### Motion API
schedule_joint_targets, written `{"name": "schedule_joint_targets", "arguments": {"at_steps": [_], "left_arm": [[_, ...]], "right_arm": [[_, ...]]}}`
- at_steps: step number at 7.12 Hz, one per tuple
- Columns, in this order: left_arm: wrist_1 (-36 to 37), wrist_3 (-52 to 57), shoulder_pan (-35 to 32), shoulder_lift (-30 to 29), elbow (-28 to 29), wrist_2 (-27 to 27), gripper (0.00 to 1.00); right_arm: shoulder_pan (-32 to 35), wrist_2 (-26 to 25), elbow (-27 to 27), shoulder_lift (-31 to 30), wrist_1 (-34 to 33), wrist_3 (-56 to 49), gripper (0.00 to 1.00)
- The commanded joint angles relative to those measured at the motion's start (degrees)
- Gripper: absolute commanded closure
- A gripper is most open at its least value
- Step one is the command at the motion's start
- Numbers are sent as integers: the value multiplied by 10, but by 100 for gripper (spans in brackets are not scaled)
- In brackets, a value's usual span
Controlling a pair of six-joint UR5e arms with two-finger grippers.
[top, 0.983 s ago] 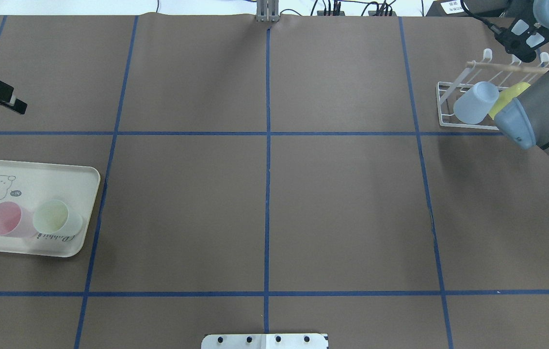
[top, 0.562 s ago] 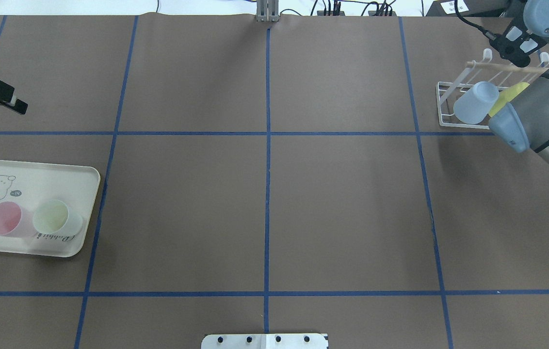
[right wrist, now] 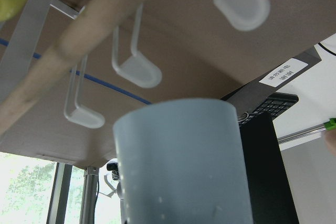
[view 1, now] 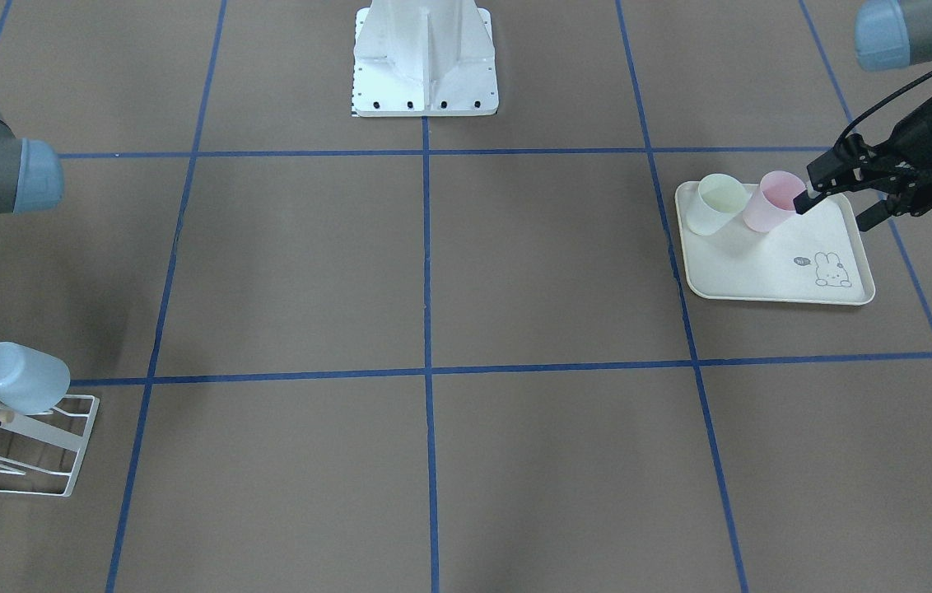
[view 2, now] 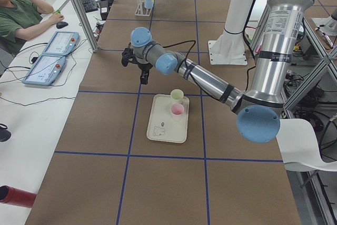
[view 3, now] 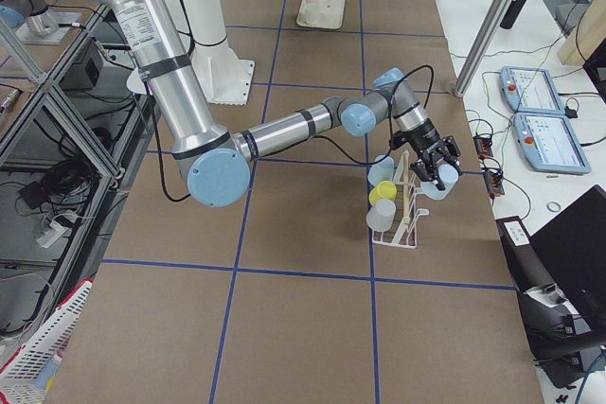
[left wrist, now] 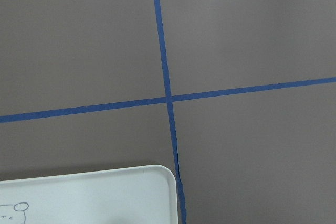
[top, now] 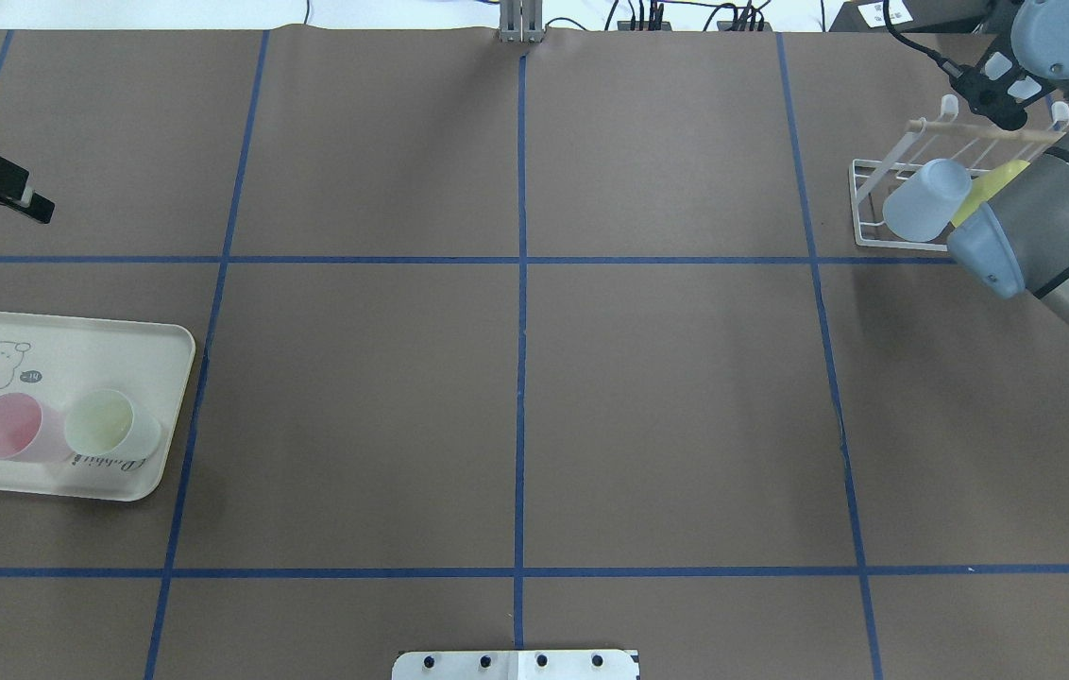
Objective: Transfer IKEA cup to right arm and place on rack
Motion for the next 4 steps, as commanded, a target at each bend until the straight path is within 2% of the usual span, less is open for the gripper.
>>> {"name": "schedule_joint_targets", "arguments": {"at_steps": [1, 4], "left_arm": [[0, 1, 1, 0, 3, 0, 0], [-1, 1, 1, 0, 4, 0, 0]], "right_arm": [[-2, -7, 0, -3, 0, 26, 67], [-9, -45, 5, -9, 0, 36, 67]]}}
